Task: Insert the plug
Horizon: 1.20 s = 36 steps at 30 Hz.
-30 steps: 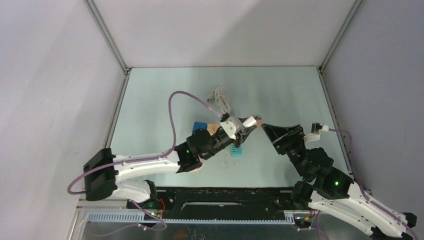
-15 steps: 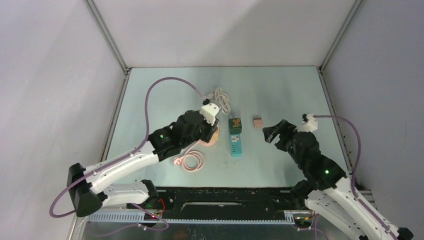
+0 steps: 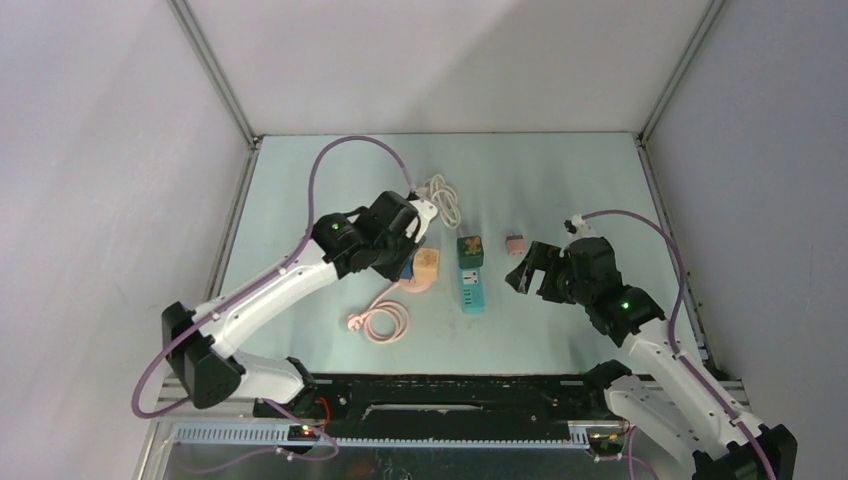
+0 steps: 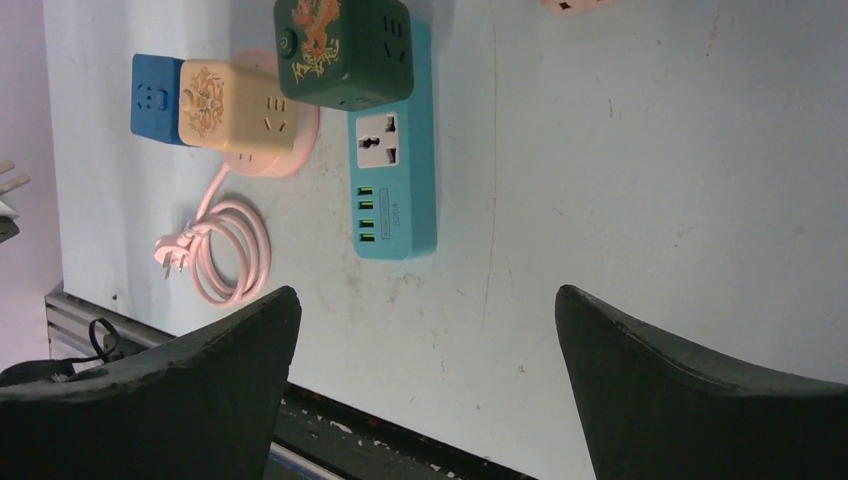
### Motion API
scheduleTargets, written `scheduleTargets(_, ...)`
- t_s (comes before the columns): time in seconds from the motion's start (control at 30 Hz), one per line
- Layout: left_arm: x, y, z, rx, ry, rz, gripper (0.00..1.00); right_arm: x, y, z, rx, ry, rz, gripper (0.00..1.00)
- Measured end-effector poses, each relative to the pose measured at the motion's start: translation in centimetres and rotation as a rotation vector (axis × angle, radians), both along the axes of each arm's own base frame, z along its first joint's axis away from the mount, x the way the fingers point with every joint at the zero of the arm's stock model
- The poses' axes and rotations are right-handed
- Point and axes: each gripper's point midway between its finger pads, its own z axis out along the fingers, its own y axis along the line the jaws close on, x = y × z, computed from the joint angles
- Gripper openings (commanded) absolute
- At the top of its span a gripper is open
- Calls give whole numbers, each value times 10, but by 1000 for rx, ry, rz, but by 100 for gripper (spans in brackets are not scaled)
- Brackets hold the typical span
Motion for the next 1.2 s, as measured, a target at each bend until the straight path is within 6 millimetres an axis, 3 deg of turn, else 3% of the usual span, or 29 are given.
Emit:
scheduleTargets(0.3,19,-10,-5,89,121,-27,0,-5,3,-3,11,25,60,99)
scheduleTargets(0.5,35,-15,-35,95,328,-25,0,-8,7,-3,22,30,85,100)
scheduleTargets(0.67,42,-2,-53,94,437,25,0,-13,6,-9,22,41,91,100)
scheduleTargets(0.93,55,4,-44,79,454,62,0,-17,4,-14,18,48,88,100)
scheduleTargets(1.2,61,12,-57,96,501,125,0,-17,2,-16,11,52,88,100)
